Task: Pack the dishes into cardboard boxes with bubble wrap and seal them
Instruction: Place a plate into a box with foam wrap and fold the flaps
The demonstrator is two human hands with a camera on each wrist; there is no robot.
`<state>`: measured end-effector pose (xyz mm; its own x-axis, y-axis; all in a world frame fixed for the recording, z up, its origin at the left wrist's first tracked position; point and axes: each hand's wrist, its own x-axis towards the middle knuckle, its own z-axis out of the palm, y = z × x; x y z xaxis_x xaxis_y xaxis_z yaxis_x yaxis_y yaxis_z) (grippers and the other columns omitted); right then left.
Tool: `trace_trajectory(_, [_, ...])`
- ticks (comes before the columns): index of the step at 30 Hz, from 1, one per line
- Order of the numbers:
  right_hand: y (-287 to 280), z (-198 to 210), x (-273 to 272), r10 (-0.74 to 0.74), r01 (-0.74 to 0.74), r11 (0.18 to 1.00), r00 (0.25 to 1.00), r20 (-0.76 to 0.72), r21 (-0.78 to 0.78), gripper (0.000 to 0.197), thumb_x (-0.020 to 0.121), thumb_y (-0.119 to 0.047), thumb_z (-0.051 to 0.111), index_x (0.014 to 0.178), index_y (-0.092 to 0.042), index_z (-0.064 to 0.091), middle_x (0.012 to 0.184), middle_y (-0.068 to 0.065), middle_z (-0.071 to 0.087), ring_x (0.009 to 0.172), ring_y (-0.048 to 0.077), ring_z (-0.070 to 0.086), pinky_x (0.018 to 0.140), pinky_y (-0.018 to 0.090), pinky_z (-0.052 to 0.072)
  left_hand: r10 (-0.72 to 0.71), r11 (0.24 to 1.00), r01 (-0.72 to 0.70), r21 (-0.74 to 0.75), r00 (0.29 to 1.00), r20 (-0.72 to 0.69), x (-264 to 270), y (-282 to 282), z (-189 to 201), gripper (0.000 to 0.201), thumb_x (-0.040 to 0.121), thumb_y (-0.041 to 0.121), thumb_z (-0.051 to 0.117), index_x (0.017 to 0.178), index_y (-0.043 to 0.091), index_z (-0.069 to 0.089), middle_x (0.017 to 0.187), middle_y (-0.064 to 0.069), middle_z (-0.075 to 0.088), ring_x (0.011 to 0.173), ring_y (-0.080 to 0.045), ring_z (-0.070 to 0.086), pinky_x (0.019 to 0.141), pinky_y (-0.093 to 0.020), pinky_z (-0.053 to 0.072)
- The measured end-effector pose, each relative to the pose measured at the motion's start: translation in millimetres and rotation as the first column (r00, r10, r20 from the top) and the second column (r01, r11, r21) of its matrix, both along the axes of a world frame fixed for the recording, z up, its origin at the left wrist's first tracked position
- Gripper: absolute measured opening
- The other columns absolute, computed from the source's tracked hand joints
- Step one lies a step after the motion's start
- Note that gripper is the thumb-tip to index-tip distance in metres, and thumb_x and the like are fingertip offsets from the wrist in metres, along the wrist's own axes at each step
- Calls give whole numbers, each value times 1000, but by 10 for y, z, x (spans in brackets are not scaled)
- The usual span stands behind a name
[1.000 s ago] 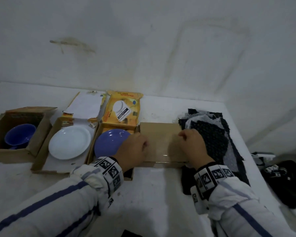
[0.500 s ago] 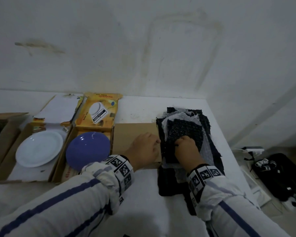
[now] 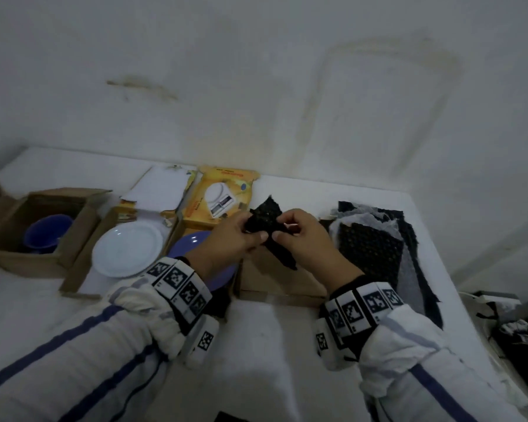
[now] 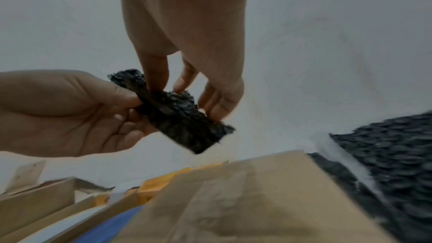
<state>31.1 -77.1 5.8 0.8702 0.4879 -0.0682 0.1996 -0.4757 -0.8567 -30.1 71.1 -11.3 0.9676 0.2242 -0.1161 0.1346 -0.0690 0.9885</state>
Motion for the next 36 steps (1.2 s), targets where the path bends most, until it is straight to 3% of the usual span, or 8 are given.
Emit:
trace_trajectory(4, [465, -135, -226, 157, -154, 988, 959, -234, 35, 25, 81, -19, 70, 82, -25, 45, 91, 8, 57, 81, 23, 57, 67, 35, 45, 156, 984, -156, -82, 988, -11, -357, 474, -53, 19, 87, -7, 59, 87, 9, 47, 86, -6, 57, 80, -13, 60, 60, -18, 55])
trace_trajectory(7, [806, -204, -445, 237, -244, 967, 966, -103, -69, 24, 85, -14, 65, 96, -25, 47, 97, 3, 56, 90, 23, 58, 70, 33, 47, 189, 974, -191, -117, 981, -34, -623, 775, -204, 34, 85, -6, 63, 106, 13, 44, 106, -6, 55, 98, -19, 59, 73, -30, 59])
trace_trajectory(11, [1147, -373, -696, 345, -324, 905, 938, 30, -275, 51, 89, -9, 57, 136, -17, 38, 127, 8, 54, 113, 27, 55, 83, 26, 44, 182, 961, -147, 236, 974, -136, -866, 1080, -377, 54, 78, 5, 69, 125, 21, 46, 114, 1, 54, 105, -18, 56, 89, -37, 51])
trace_trajectory(16, [1291, -774, -867, 535, -369, 745, 828, 167, -556, 27, 92, -15, 50, 116, -12, 62, 114, 14, 58, 106, 32, 52, 83, 32, 43, 14, 731, 173, 660, 963, -268, -982, 1284, -524, 14, 81, 5, 60, 85, 17, 66, 88, 2, 58, 94, -21, 59, 75, -21, 37])
trace_trajectory(19, [1315, -905, -926, 575, -367, 682, 803, 154, -633, 30, 95, -16, 46, 119, -7, 61, 115, 15, 50, 98, 28, 48, 74, 28, 32, -108, 589, 307, 748, 947, -304, -976, 1294, -618, 20, 83, 3, 57, 90, 8, 74, 95, -11, 66, 94, -27, 60, 77, -25, 42])
trace_trajectory(25, [1397, -914, -1044, 592, -499, 642, 805, -38, -583, 30, 95, -13, 48, 119, -2, 61, 120, 16, 62, 113, 29, 53, 94, 29, 36, -104, 127, 382, 915, 923, -371, -985, 1262, -746, 27, 91, 25, 46, 104, 21, 70, 106, -5, 59, 95, -25, 53, 68, -31, 36])
trace_trajectory(34, [1370, -912, -1037, 543, -539, 704, 828, -139, -462, 27, 92, -7, 54, 116, 1, 63, 113, 19, 65, 105, 31, 58, 96, 34, 43, -88, -68, 474, 878, 874, -479, -935, 1206, -652, 12, 71, 35, 70, 70, 25, 66, 73, -1, 62, 73, -24, 57, 65, -30, 26])
trace_trajectory(36, [1309, -871, -993, 473, -464, 767, 876, -97, -444, 29, 90, -2, 52, 116, 1, 64, 115, 18, 65, 108, 31, 56, 95, 27, 40, -71, -78, 494, 866, 864, -499, -911, 1170, -677, 12, 79, 32, 62, 78, 21, 68, 87, -4, 62, 83, -26, 56, 70, -31, 29])
